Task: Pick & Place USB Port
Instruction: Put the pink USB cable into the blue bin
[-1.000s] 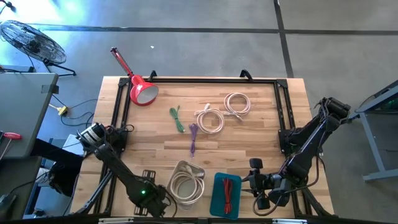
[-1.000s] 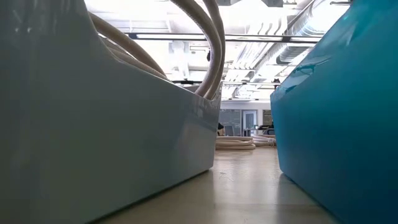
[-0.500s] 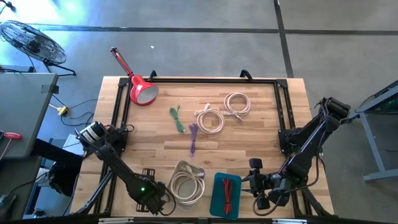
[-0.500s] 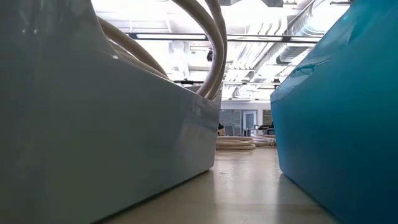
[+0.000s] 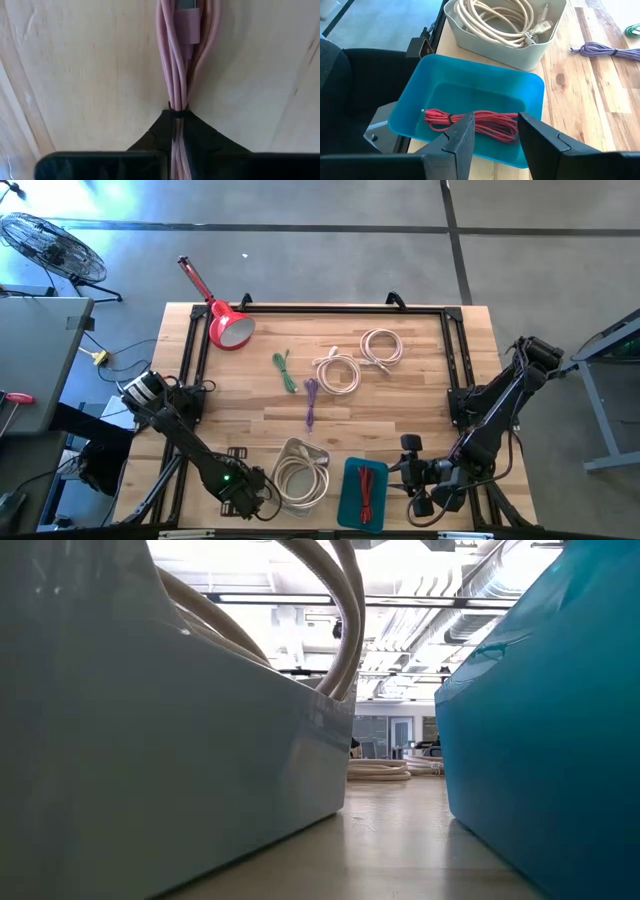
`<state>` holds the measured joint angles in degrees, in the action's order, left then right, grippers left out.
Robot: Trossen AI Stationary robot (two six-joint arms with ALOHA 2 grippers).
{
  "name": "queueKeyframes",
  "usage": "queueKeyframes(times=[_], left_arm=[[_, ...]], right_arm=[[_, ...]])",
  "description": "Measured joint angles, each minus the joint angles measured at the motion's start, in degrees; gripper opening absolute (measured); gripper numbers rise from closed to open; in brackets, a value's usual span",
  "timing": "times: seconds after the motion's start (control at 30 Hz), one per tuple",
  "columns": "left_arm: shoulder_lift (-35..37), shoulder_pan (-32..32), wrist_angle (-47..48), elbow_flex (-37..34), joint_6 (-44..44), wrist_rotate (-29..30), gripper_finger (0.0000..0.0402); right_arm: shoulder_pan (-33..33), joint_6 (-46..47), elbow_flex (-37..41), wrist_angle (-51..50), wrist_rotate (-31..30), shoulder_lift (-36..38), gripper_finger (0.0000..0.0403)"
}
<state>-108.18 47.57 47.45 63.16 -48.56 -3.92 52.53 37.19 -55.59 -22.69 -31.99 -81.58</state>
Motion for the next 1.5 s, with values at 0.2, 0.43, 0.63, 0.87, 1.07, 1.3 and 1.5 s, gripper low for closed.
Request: queueKeyframes(times=[0.2,0.43,0.63,0.87,1.07,1.3,1.5], left_arm=[[-0.60,-0.04,5.34,2.32,-2.12,-0.86,0.0013],[-1.18,-1.75,16.16,8.81,0.79,1.44,0.0013],[-0.96,-2.17,29.09,17.75,0.30,4.67,0.0013],[-0.85,-2.16,39.76,31.20,0.27,17.95,0.0013],[-0.82,-2.16,38.22,42.89,10.60,39.90,0.0012],[-0.72,-2.21,21.08,48.87,33.69,57.00,0.0012],[-0.78,-2.23,3.76,48.44,50.23,61.62,0.0012]], right_arm=[[0.00,-0.01,0.00,0.36,0.02,0.00,0.0142],[0.00,-0.14,0.00,0.36,0.02,0.00,0.0142],[0.00,-0.42,0.00,0.34,0.33,0.00,0.0142],[0.02,-1.68,0.00,0.34,0.20,0.00,0.0142],[0.02,-5.31,0.00,1.23,-2.05,0.00,0.0142],[0.02,-20.38,0.00,8.13,-7.46,0.00,0.0142],[0.02,-34.50,0.00,18.66,-12.70,0.00,0.0142]])
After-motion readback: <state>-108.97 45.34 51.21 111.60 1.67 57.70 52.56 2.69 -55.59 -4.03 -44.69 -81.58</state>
